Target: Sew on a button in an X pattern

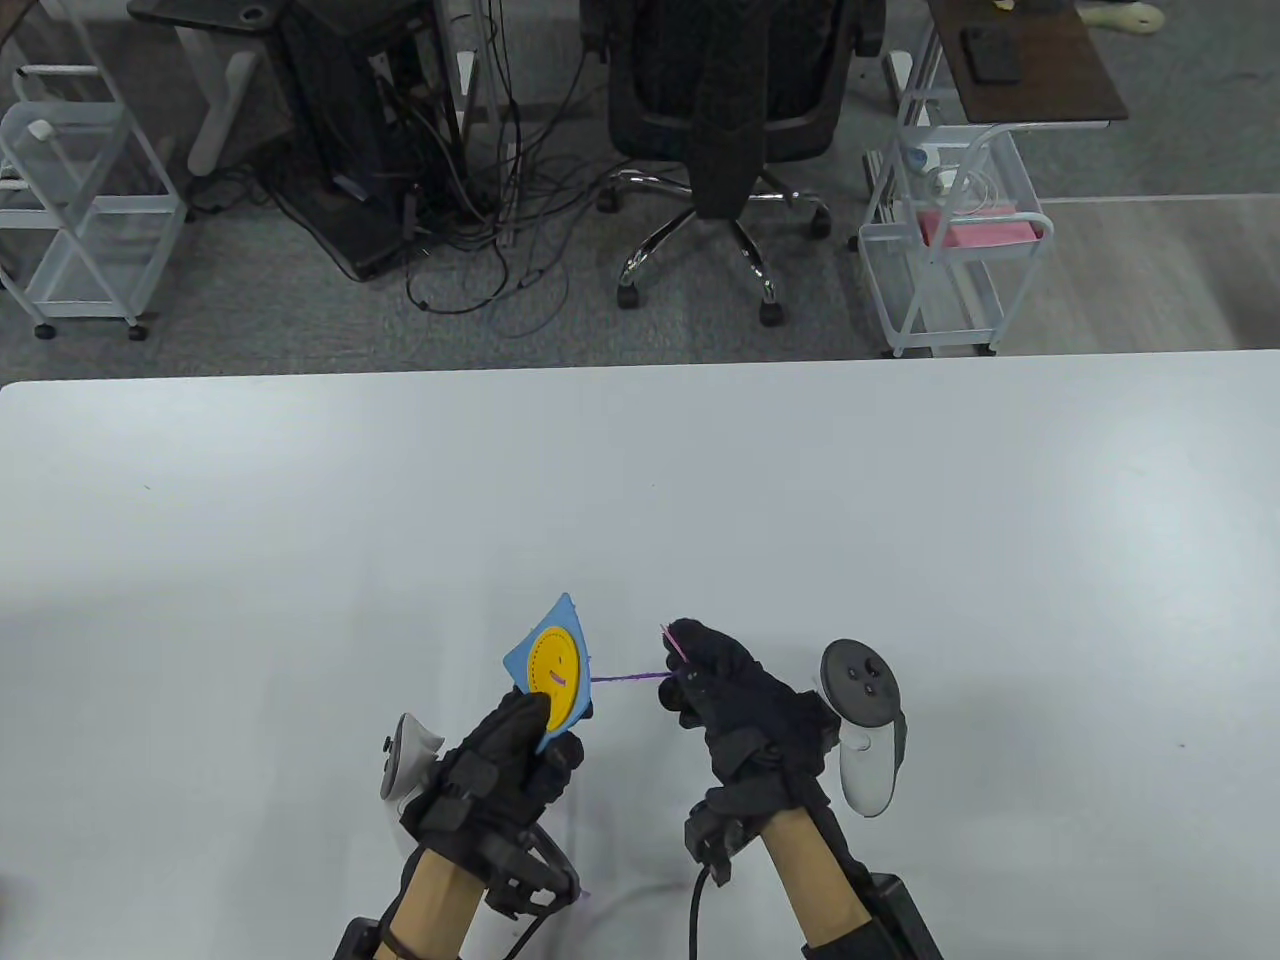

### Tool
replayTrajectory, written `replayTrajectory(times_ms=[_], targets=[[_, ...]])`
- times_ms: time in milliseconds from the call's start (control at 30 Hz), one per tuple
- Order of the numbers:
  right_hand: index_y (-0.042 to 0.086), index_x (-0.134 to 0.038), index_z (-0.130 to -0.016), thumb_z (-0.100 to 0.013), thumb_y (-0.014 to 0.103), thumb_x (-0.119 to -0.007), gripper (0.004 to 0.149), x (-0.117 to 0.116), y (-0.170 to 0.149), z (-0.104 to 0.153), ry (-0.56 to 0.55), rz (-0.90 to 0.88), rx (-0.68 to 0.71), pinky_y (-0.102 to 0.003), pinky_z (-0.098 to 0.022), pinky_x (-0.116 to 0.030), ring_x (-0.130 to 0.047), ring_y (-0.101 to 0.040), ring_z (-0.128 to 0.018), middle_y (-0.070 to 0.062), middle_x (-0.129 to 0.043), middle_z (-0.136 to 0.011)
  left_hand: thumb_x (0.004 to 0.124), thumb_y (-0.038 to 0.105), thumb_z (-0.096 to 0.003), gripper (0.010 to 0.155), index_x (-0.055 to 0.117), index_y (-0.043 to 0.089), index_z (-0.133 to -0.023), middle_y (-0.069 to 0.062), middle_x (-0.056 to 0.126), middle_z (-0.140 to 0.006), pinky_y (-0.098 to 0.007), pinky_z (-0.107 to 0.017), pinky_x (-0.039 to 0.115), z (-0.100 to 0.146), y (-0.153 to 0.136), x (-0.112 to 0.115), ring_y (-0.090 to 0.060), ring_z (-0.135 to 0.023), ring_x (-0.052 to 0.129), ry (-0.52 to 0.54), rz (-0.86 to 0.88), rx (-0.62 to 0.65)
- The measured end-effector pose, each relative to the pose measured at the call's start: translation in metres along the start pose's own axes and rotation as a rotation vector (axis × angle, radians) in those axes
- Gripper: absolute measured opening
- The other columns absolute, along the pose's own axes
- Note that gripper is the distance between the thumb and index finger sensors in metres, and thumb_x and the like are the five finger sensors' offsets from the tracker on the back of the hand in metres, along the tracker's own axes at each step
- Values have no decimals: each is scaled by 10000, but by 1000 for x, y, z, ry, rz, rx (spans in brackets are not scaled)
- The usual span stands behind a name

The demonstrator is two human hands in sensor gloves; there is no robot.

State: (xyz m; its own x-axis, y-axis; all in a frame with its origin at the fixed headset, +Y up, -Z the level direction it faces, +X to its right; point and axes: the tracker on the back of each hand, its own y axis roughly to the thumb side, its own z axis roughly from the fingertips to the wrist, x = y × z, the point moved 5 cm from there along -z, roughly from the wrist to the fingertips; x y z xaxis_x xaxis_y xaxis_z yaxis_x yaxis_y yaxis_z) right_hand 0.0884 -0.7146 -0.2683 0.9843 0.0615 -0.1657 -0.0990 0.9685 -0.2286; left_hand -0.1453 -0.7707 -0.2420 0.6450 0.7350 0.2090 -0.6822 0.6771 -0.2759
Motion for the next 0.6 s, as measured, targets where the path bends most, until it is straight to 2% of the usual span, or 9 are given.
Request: replayTrajectory(times_ms=[133,300,433,600], targets=[[248,-632,-1025,-606,203,-664,422,-7,35,7,-62,214,74,-410,-598,-704,-837,-218,-727,-87,-632,-1011,487,160,-629,448,487,-4,-1046,-162,828,-799,-151,-214,892,0,-2,0,-172,-398,1005,-12,102,27],[229,-656,-1020,-595,185,-689,429,-22,66,16,-119,406,149,-414,-593,-714,-854,-229,-712,-95,-678,-991,474,168,-632,451,477,2,-1051,-144,831,-779,-151,-225,891,-1,-2,0,-162,-400,998,-29,149,44],[236,-589,-1030,-592,186,-709,457,-34,76,21,-132,477,181,-405,-596,-720,-867,-226,-703,-78,-706,-980,464,171,-635,453,466,5,-1057,-137,831,-767,-152,-232,889,-2,-4,2,-157,-401,991,-55,192,51],[239,-661,-992,-589,177,-712,410,-46,76,22,-124,537,231,-417,-602,-711,-860,-243,-708,-83,-707,-979,461,173,-637,455,466,2,-1058,-131,835,-756,-150,-231,888,-3,-9,2,-150,-395,988,-70,211,38]])
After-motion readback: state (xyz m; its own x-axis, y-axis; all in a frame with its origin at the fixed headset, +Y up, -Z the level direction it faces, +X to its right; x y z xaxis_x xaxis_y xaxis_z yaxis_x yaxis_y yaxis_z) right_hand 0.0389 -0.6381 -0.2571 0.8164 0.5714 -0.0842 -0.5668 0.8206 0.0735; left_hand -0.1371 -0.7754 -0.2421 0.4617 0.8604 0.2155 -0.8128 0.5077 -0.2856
